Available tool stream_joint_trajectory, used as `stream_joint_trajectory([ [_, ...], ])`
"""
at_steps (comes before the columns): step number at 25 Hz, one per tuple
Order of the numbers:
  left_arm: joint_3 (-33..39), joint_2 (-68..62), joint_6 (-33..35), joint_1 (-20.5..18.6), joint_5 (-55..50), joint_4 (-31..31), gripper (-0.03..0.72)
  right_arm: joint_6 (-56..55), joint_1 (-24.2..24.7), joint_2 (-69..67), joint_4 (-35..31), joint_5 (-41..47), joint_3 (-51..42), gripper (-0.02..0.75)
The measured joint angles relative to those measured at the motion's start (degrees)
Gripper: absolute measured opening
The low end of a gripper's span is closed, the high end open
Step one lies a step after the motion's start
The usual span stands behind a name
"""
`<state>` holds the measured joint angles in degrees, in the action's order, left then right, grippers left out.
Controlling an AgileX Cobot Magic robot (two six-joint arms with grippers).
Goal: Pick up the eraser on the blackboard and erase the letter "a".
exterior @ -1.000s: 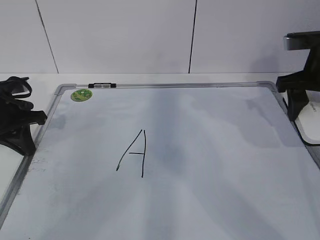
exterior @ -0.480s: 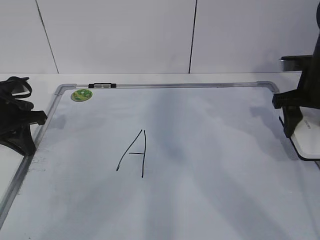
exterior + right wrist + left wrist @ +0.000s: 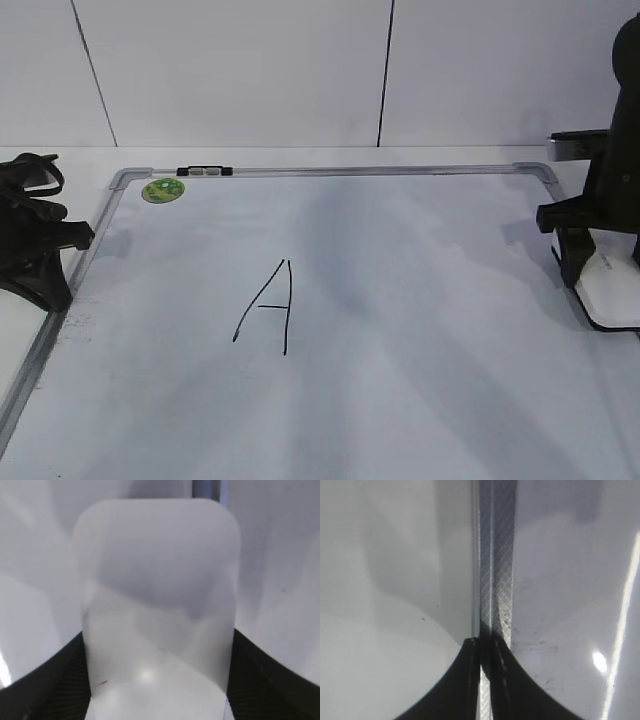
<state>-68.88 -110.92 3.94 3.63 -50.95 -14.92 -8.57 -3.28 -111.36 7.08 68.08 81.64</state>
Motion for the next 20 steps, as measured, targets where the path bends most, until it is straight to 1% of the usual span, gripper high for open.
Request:
stream_joint_trajectory([
  [14,0.0,0.0,0.0,0.0,0.0,0.0,0.016,0.0,0.0,-1.1,0.5,-1.7,0.0,0.570],
  [20,0.0,0.0,0.0,0.0,0.0,0.0,0.034,0.0,0.0,-1.1,0.5,-2.3,0.0,0.570],
])
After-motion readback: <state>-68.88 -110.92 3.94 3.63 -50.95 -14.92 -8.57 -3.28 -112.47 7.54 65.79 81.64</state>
